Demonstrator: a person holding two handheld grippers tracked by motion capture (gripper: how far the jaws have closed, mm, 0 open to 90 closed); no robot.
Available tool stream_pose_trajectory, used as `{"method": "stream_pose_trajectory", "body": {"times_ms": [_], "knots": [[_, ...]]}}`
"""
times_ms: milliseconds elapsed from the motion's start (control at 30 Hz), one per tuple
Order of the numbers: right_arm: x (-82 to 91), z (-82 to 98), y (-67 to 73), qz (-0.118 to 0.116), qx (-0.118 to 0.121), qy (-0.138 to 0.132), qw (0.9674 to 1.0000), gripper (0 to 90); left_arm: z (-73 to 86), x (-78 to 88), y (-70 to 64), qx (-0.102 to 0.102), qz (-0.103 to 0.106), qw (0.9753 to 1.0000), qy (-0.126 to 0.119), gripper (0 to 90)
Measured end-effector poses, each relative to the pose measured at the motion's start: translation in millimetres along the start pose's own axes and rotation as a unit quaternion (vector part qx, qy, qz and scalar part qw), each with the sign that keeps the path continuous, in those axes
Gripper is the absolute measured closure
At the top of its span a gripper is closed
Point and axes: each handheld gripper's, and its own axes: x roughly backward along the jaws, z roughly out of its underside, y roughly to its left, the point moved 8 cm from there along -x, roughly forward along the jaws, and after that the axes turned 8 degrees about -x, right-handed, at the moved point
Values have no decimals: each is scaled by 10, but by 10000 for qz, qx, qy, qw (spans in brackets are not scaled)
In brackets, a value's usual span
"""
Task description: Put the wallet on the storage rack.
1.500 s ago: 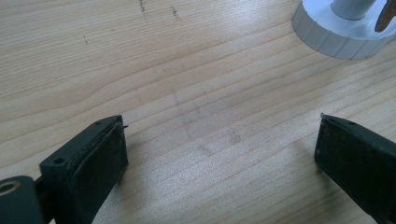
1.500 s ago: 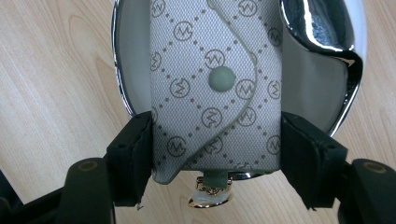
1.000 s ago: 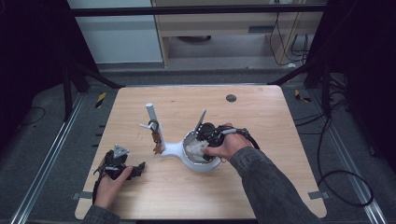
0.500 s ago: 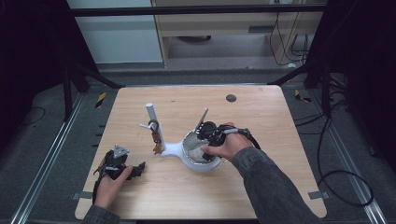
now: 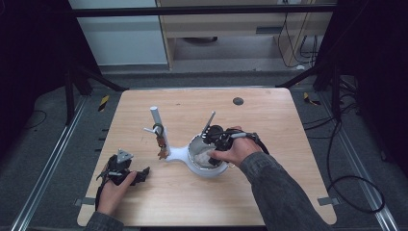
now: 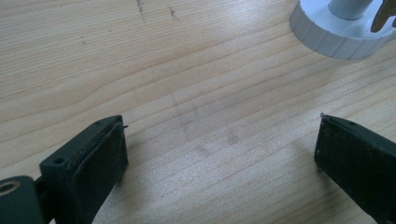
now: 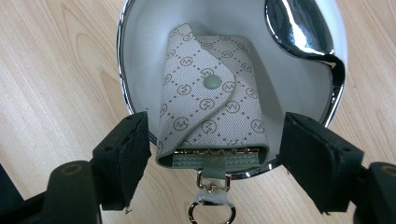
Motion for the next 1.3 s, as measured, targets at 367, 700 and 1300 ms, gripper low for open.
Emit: {"method": "stream_pose_trajectory", "body": {"times_ms": [367, 700, 1300], "knots": [[125, 57, 7, 18, -15, -196, 9998, 239, 0, 0, -1, 6, 0, 10000, 2, 18], [215, 149, -13, 30, -145, -472, 9988, 210, 2, 1, -1, 2, 5, 10000, 9, 19], [390, 281, -142, 82, -544, -1167, 9916, 100, 2, 1, -3, 3, 6, 10000, 8, 19]]}}
